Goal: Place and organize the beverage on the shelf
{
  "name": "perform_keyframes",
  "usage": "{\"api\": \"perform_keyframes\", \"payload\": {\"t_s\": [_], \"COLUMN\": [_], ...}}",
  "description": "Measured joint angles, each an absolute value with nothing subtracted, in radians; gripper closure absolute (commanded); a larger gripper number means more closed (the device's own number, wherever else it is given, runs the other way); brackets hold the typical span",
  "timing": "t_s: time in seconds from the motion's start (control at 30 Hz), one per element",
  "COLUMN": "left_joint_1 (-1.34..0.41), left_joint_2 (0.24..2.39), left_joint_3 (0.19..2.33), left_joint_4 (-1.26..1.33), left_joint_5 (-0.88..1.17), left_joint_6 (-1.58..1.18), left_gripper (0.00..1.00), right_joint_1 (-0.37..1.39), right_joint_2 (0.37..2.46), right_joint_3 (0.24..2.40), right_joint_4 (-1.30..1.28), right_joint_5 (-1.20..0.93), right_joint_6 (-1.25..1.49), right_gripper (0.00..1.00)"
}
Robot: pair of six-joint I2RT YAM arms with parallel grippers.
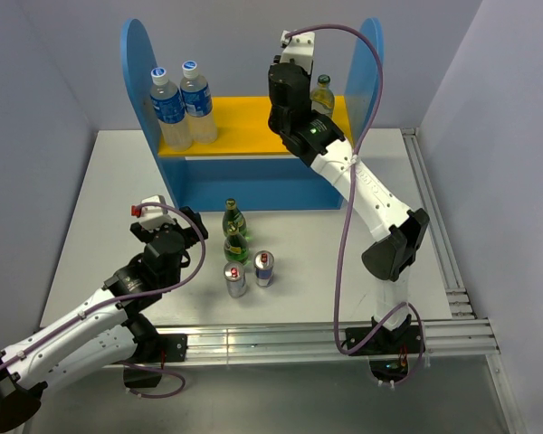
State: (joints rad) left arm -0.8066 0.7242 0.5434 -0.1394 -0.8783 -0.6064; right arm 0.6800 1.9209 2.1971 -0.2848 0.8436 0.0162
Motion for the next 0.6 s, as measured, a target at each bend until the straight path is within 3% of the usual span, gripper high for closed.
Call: {"api": "perform_keyframes", "payload": {"t_s": [0.07,0.1,0.2,0.6], "left_joint_1": [-0.807,-0.807,-0.807,-0.807], "left_joint_2": [0.724,0.724,0.723,0.723], "left_joint_3": [0.543,0.543,0.543,0.543], "left_joint_4": [-0.139,-0.139,-0.139,-0.14], "left_joint_5": [-0.878,-0.878,-0.878,-0.879], "left_joint_6": [-0.606,-0.606,-0.606,-0.606], "left_gripper": [0.01,0.01,0.01,0.01], "right_joint_1": [0.68,0.68,0.68,0.713], "right_joint_2": [1.921,1.921,1.921,1.883], "right_joint_3": [2.197,2.197,2.197,2.051], "right_joint_4": [-0.285,-0.283,-0.28,-0.263], "right_joint_5": [0.842,0.838,0.834,0.844], "right_joint_6": [0.019,0.026,0.035,0.056], "right_gripper": [0.47,0.33,0.21,0.17]}}
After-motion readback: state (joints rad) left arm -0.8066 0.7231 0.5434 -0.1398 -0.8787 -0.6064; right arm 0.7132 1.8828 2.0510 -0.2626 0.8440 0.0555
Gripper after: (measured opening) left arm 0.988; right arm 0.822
